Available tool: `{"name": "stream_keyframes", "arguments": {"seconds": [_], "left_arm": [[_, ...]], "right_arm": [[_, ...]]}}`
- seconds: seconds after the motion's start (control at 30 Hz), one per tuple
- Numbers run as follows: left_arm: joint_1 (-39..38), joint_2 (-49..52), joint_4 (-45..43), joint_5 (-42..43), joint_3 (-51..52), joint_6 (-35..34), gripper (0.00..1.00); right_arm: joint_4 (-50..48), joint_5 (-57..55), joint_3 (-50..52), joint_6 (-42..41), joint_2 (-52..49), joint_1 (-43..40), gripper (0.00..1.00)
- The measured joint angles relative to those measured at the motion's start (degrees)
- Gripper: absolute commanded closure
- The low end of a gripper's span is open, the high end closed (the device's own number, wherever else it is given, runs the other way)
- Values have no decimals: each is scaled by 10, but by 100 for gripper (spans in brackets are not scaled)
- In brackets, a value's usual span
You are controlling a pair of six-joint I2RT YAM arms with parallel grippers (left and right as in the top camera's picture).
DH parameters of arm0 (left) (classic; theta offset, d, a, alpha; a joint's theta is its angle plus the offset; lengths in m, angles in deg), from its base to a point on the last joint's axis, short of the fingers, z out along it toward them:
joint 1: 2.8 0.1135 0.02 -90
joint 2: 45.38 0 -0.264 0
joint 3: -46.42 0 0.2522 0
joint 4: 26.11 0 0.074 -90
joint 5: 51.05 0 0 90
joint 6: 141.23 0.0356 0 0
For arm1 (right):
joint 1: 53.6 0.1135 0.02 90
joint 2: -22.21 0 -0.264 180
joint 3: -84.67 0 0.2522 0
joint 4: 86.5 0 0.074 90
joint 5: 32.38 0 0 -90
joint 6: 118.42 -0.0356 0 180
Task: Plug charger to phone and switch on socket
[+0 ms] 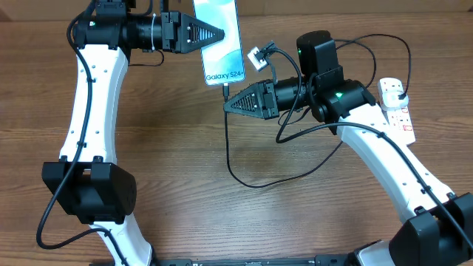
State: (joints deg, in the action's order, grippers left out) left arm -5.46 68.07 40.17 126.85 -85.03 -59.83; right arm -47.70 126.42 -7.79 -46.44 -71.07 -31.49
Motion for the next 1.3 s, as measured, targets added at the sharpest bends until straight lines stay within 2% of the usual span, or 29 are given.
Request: {"name": "stream_keyframes", "arguments": {"seconds": [0.3,1.0,1.03,1.17,1.2,1.3], "left_arm": [[0,0,0,0,0,0,96],[0,0,4,2,0,0,96],[0,0,4,2,0,0,96],[-2,0,3,-3,0,0,96],[-3,0,4,-12,0,0,96],[-2,0,22,-70,0,-5,96]], "right_arm": [[-4,2,0,-2,0,-13,96],[-85,9,0,-66,-1,-18,96],[-85,9,0,-68,-1,-18,87],[-61,-15,-1,-75,-1,-18,69],[-40,-31,-1,-74,-1,-19,61],[22,-86,0,-75,-1,-19,48]]}}
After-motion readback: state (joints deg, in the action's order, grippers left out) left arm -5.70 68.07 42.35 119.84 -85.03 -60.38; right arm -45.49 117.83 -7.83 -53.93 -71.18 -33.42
